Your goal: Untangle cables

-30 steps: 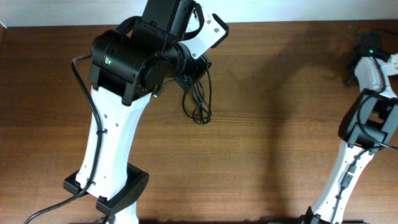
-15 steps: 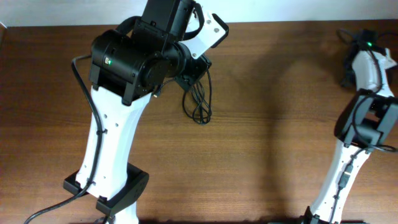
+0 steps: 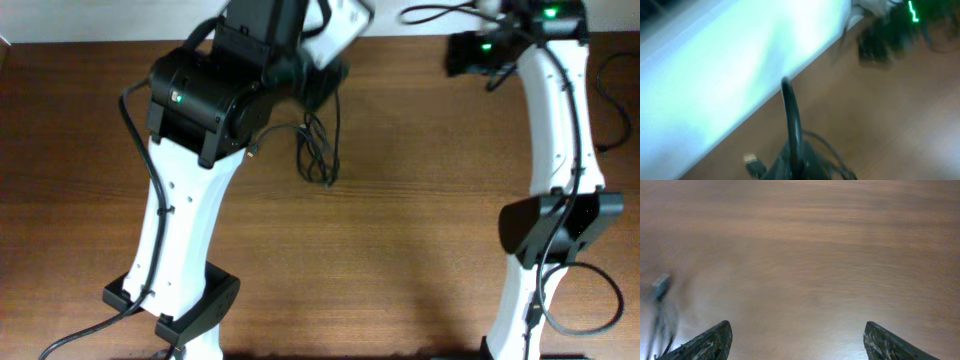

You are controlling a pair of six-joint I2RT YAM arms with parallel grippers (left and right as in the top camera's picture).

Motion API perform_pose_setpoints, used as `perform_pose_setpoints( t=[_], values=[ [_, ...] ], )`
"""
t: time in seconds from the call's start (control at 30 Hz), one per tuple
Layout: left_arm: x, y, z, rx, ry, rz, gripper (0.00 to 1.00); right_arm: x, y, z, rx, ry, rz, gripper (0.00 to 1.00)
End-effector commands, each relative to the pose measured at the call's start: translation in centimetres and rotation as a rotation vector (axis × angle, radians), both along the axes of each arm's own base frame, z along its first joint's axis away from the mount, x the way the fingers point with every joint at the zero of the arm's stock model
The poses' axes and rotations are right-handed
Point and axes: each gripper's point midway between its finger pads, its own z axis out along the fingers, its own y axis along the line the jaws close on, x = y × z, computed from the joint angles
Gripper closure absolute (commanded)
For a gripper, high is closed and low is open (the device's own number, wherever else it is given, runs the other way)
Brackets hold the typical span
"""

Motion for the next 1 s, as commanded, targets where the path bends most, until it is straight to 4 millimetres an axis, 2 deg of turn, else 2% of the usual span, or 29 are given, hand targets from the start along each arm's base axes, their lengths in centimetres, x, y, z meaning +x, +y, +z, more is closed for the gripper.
perform_pose_setpoints(
  t=[0.0, 0.07, 0.1, 0.2, 0.33, 0.5, 0.7, 0.8, 0.87, 0.97],
  values=[
    [3.5, 2.5, 5.2, -0.086, -0.214, 0.17, 0.99, -3.1, 5.8, 4.2, 0.011, -0.066, 0.225, 0.16],
    [5.2, 3.9, 8.9, -0.175, -0.343, 0.22, 0.99, -4.6, 8.4, 5.5, 0.014, -0.085, 0.285, 0.17],
    [5.8, 4.8, 10.1, -0.208, -0.384, 0.245, 0.98, -5.1, 9.4, 6.1, 0.016, -0.096, 0.308, 0.16],
    [6.7, 6.9, 11.8, -0.259, -0.441, 0.299, 0.98, -6.1, 11.5, 7.0, 0.02, -0.119, 0.355, 0.16],
    [7.1, 8.5, 12.5, -0.276, -0.467, 0.333, 0.97, -8.1, 15.1, 7.4, 0.012, -0.136, 0.508, 0.16],
    [6.6, 8.7, 13.4, -0.288, -0.488, 0.333, 0.97, -9.6, 19.1, 7.9, -0.018, -0.193, 0.686, 0.16],
    [5.7, 9.0, 14.3, -0.298, -0.505, 0.332, 0.96, -9.9, 23.4, 9.5, -0.079, -0.359, 0.892, 0.17],
    [5.4, 9.1, 14.4, -0.298, -0.504, 0.332, 0.96, -9.1, 25.4, 11.2, -0.121, -0.504, 0.985, 0.2],
    [5.4, 9.0, 14.3, -0.299, -0.499, 0.331, 0.96, -8.7, 26.3, 12.2, -0.1, -0.563, 1.002, 0.2],
    [5.4, 8.7, 14.1, -0.3, -0.487, 0.314, 0.97, -9.2, 27.6, 13.0, -0.029, -0.599, 1.046, 0.21]
  ],
)
